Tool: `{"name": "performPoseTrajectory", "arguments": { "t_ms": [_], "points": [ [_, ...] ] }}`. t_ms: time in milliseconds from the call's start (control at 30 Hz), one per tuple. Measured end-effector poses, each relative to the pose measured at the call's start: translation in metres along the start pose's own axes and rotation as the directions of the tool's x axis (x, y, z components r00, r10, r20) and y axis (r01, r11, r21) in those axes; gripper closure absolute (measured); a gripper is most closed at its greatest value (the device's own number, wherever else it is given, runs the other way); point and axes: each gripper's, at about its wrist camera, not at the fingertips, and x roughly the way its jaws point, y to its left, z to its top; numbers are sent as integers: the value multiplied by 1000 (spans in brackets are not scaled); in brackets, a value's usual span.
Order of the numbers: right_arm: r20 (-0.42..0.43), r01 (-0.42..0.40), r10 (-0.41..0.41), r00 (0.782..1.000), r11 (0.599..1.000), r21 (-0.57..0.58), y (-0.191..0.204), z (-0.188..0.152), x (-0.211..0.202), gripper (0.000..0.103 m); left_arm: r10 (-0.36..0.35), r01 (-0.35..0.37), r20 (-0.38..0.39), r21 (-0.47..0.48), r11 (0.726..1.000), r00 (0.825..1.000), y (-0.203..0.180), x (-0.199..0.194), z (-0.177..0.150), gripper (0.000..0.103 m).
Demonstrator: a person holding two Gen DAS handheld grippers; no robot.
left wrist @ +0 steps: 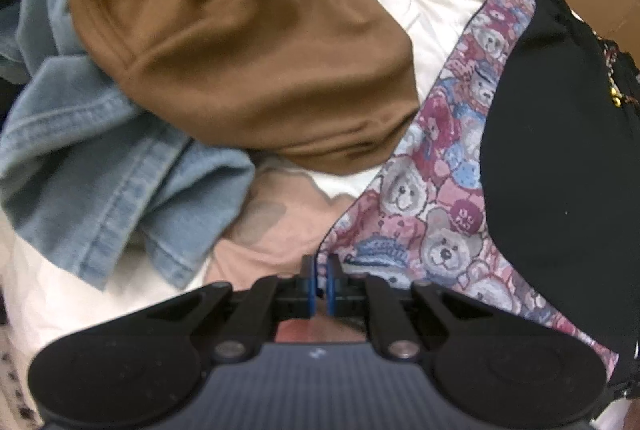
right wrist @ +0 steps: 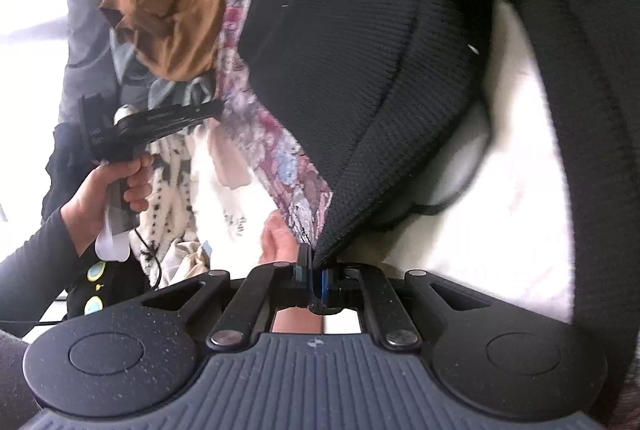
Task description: Fold clothes
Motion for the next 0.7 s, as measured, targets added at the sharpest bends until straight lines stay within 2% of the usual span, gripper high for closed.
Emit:
{"name": "performPoseTrajectory", "arguments": {
  "t_ms": [167, 233, 300, 367, 567, 700],
  "points": [
    [-25, 51, -50, 998, 999, 18, -6, -1, 4, 98, 29, -29, -4, 23, 999, 1000, -9, 9, -4, 94],
    [-42, 73, -73, 996, 997, -2, -6, -3, -2, 95, 34, -34, -3, 2, 999, 999, -11, 10, -4, 91],
    [-43, 91, -93, 995, 995, -49, -1, -7, -15, 78, 42, -42, 0, -16, 999, 999, -13, 8, -3, 90],
    [-36, 93, -96, 995, 992, -85, 2, -12, -32, 75, 47, -47, 9, -14, 999, 999, -18, 2, 0, 89],
    [56, 131, -126, 991, 985, -109, 3, -17, -88, 75, 26, -26, 49, -6, 1000, 998, -39, -16, 18, 88],
    [182, 156, -138, 974, 984, -87, 2, -19, -132, 74, -3, 1, 74, 32, 999, 997, -57, -24, 27, 88]
  ]
}}
